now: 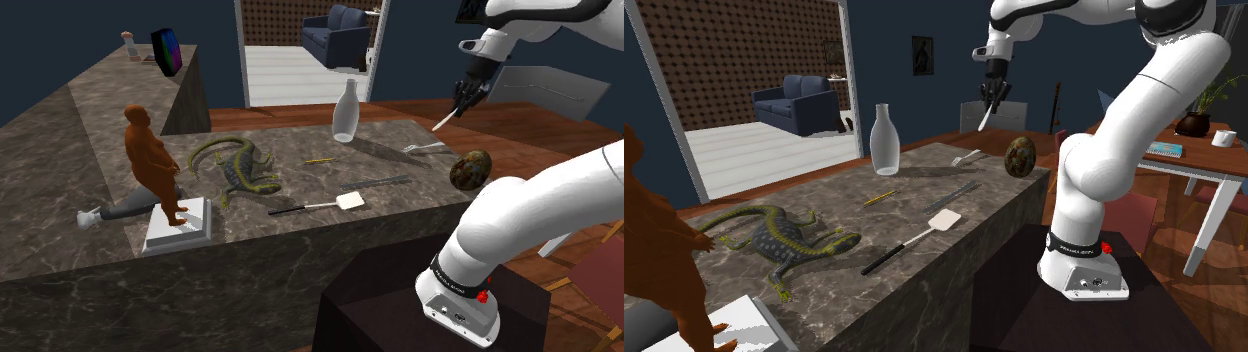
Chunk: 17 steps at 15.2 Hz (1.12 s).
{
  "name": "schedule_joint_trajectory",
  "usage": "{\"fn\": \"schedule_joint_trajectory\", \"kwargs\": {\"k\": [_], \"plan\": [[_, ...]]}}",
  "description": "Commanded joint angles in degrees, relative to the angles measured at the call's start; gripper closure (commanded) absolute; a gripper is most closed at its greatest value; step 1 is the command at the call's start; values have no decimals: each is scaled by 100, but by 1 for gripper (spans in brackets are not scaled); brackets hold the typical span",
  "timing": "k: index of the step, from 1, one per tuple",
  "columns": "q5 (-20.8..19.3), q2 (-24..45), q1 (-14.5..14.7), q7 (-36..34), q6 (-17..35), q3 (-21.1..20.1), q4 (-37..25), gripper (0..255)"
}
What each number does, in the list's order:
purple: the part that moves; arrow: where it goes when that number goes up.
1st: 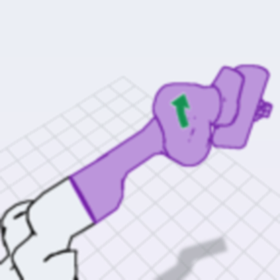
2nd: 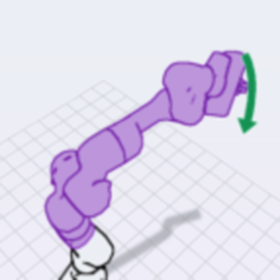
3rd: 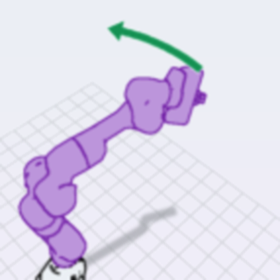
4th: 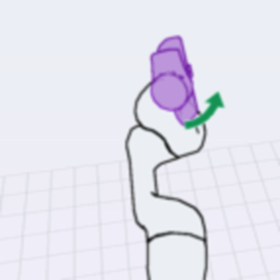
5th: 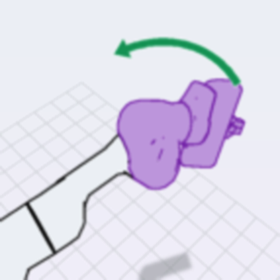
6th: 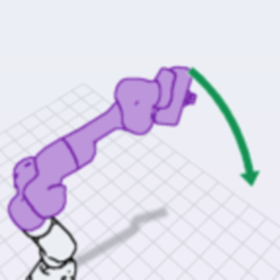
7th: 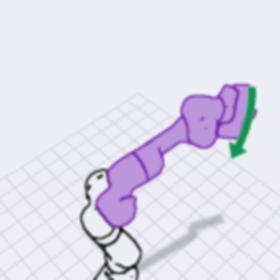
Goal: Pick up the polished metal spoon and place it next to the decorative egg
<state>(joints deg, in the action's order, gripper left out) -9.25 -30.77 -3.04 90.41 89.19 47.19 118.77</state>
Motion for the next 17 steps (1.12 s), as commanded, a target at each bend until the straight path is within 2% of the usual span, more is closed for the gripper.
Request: {"fn": "schedule_joint_trajectory", "kwargs": {"k": [1, 5, 17], "plan": [[-5, 247, 83, 353, -63, 363, -310, 255], [100, 819, 346, 1123, -172, 1238, -955, 255], [13, 828, 332, 1219, 728, 1472, -79, 255]]}}
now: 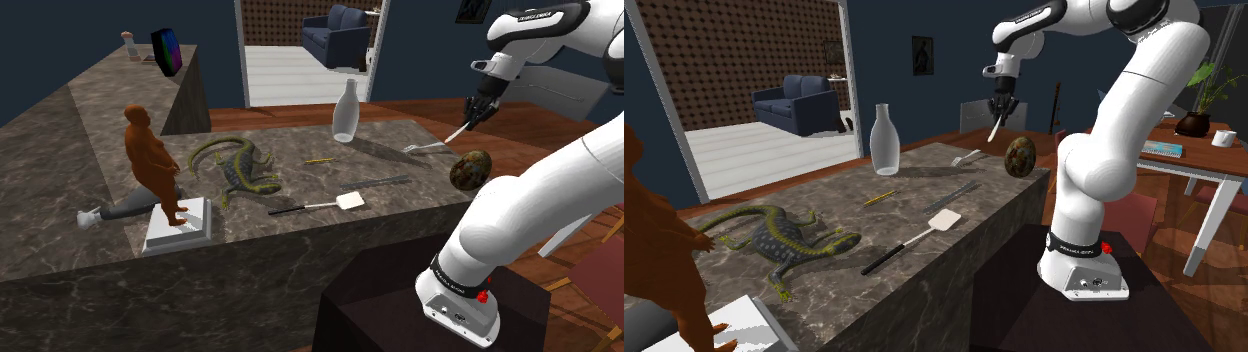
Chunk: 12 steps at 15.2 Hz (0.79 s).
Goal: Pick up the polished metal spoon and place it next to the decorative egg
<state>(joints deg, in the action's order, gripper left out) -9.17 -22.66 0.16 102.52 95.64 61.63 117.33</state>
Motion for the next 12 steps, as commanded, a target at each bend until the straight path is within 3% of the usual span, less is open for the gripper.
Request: {"fn": "schedule_joint_trajectory", "kwargs": {"k": [1, 12], "plan": [[4, 29, 19, 22, 159, 58, 130, 255], [76, 288, 199, 245, 1011, 506, 770, 255]]}}
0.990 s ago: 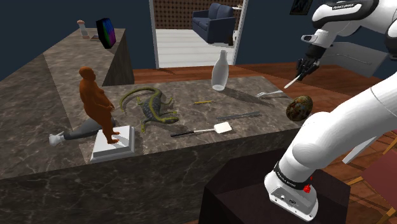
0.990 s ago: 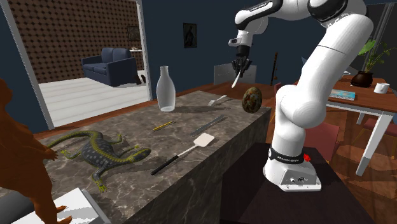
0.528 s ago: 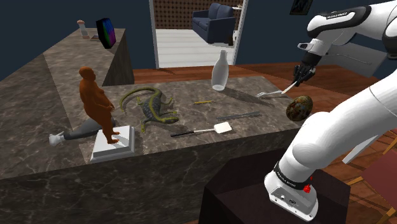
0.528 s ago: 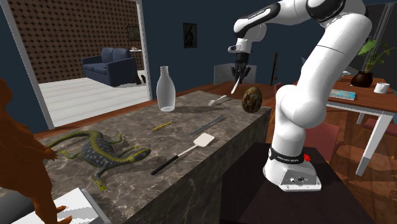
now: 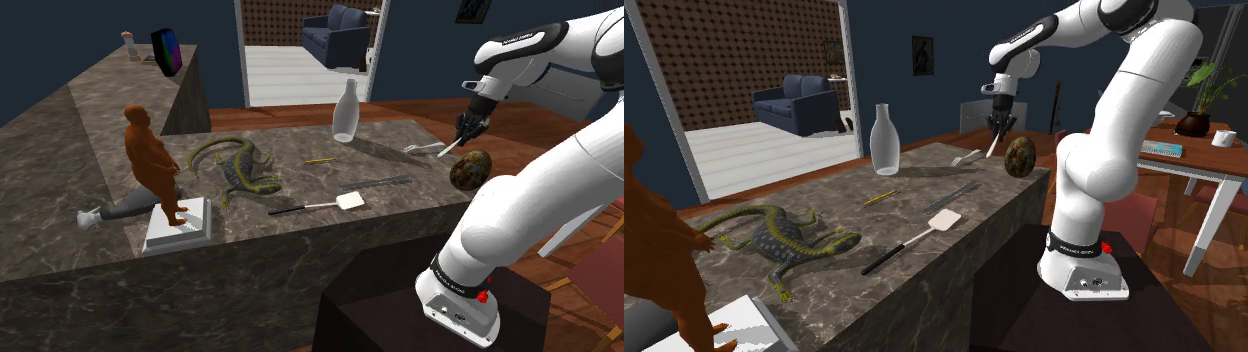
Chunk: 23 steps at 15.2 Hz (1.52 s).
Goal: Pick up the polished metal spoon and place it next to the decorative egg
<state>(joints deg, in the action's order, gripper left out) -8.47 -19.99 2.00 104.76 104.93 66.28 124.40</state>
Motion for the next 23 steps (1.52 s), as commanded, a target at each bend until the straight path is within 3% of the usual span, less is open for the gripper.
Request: {"fn": "schedule_joint_trajectory", "kwargs": {"k": [1, 9, 16, 23], "plan": [[23, 58, 44, 50, 162, 94, 114, 255], [262, 447, 401, 355, 805, 642, 483, 255], [683, 941, 1011, 766, 1320, 1387, 723, 255], [681, 938, 1011, 764, 1319, 1386, 722, 255]]}}
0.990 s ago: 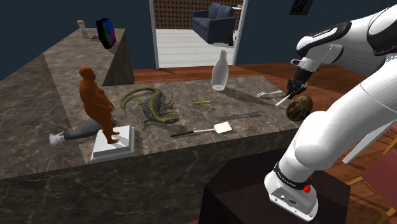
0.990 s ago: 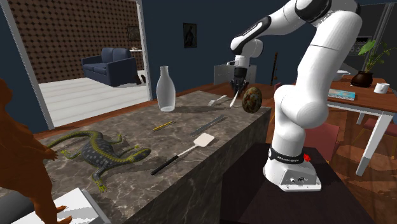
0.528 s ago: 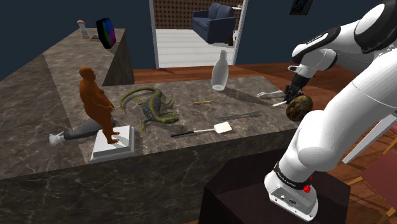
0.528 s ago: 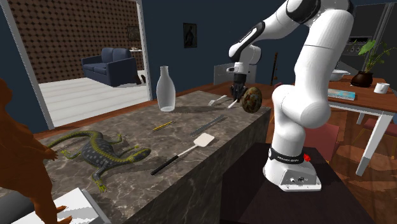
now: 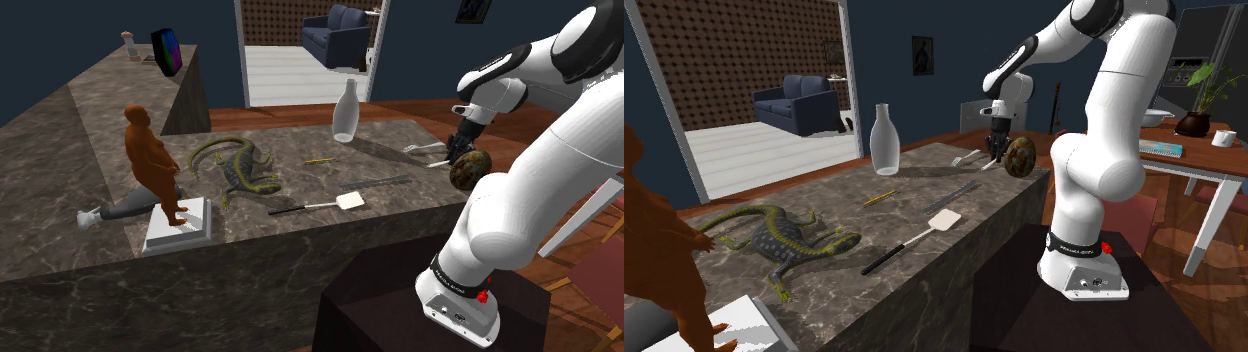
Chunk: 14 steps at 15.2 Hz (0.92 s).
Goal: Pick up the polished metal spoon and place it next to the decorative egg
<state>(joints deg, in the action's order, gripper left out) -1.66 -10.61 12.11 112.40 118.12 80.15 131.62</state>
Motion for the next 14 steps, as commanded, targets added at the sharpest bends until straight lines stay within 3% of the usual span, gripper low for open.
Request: {"fn": "schedule_joint_trajectory", "kwargs": {"k": [1, 6, 9, 14], "plan": [[0, 0, 0, 0, 0, 0, 0, 0], [1, 1, 2, 1, 1, 2, 0, 0], [-273, -315, -446, -226, -605, -506, -435, 0], [-320, -376, -503, -266, -763, -582, -559, 0]]}}
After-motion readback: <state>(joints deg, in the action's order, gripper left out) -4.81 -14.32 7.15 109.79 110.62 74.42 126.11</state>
